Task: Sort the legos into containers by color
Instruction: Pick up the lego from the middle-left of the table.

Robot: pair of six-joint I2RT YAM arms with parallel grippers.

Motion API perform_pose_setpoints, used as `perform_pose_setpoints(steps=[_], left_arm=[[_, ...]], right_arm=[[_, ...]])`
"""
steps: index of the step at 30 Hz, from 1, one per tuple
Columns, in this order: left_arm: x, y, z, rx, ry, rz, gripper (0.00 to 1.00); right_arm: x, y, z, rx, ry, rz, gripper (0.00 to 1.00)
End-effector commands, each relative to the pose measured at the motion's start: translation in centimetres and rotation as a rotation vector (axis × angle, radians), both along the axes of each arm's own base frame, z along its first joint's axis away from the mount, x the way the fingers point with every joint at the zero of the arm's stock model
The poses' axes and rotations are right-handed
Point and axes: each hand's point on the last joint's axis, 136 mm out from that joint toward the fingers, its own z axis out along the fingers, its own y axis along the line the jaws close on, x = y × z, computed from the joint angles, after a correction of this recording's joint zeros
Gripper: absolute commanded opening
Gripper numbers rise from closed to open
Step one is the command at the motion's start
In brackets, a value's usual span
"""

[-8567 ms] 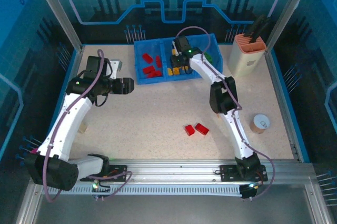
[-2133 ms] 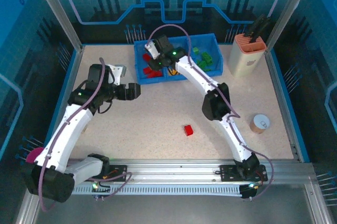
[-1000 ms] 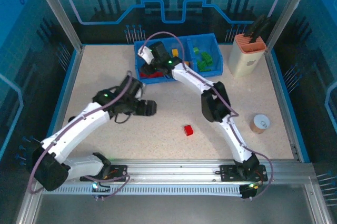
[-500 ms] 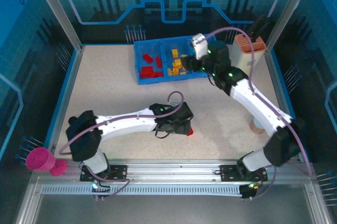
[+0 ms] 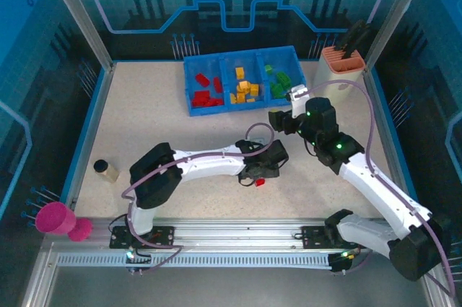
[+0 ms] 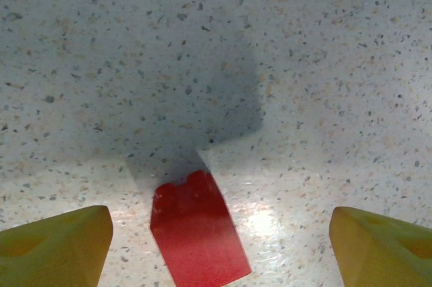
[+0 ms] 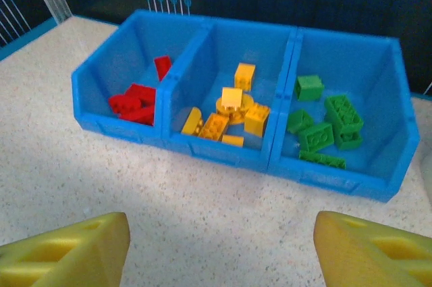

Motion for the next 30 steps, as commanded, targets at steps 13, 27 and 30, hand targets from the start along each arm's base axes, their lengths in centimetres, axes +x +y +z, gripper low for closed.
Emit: perform_pose_setpoints(steps=[13,27,30], left_arm=[[-1.2,1.5,-2.2,0.150,0.058,0.070,0.82],[-1.0,1.6,-3.7,0.163,0.063,0.091,0.64],[-1.2,1.7,-4.3,0.155,0.078,0.094,0.61]], right_arm=[[-1.4,-1.6,1.3,-0.127,-0.113,-0.148,1.00],[-1.5,-1.4,1.2,-0.142,-0.124,-0.140,1.00],[-1.2,-1.7,1.1,-0.145,-0.125,-0.161,1.00]])
